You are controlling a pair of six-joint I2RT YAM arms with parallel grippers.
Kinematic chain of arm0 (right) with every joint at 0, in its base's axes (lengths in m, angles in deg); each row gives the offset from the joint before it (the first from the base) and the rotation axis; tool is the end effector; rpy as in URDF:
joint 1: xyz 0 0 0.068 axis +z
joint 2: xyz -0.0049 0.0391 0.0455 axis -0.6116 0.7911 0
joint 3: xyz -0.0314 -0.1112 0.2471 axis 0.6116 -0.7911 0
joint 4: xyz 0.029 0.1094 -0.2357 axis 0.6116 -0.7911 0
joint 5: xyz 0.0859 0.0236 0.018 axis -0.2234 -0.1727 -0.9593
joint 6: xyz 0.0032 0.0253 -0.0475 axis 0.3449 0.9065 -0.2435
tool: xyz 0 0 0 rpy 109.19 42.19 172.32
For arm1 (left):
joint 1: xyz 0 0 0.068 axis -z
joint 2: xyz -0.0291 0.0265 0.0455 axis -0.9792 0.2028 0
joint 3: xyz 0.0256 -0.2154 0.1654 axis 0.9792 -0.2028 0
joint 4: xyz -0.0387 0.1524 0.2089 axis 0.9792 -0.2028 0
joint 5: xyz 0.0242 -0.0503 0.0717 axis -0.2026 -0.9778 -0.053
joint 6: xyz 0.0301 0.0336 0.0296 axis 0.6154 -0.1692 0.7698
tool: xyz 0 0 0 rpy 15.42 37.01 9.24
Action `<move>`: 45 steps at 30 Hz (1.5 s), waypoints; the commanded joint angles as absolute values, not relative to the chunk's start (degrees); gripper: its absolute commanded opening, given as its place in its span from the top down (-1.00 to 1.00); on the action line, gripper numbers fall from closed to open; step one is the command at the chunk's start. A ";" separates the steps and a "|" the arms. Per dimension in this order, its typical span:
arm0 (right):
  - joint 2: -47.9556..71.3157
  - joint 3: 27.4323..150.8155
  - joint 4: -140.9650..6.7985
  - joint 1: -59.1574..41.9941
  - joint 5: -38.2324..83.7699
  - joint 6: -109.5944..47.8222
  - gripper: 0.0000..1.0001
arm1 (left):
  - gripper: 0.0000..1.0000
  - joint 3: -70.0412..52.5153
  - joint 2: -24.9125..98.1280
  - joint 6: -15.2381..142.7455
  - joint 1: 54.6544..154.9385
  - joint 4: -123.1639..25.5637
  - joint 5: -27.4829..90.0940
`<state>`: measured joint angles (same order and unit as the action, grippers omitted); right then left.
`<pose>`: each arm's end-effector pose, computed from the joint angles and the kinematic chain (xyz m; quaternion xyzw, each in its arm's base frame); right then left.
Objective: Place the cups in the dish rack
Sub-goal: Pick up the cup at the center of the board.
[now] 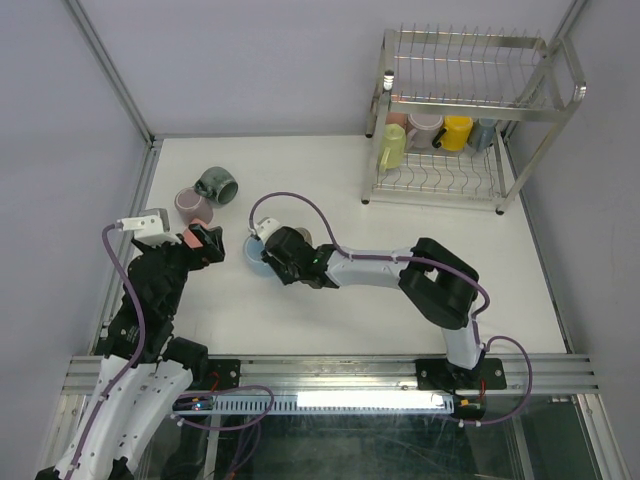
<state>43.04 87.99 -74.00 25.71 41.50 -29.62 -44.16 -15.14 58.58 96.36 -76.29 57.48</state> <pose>0.1972 0.3792 0.1766 -0.3952 0.8327 0.1478 0.3584 0.1067 -0.0232 0.3106 -0.0889 0.7702 -0.0698 0.6277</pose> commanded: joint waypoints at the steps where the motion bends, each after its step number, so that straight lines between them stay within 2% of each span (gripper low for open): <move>1: 38.72 86.67 -69.20 25.73 41.12 -34.13 0.89 | -0.98 -44.43 -17.90 60.91 96.73 -74.64 57.71; 4: 37.12 86.47 -68.74 25.66 39.26 -36.13 1.00 | -0.98 -44.70 -19.31 61.05 96.67 -74.63 57.85; 35: 21.42 88.53 -80.35 18.02 6.52 -46.37 1.00 | -0.98 -44.99 -20.26 61.62 95.72 -74.72 56.45; 45: 11.70 85.51 -86.22 9.18 -6.82 -55.67 1.00 | -0.98 -45.07 -19.98 61.71 95.52 -74.72 56.19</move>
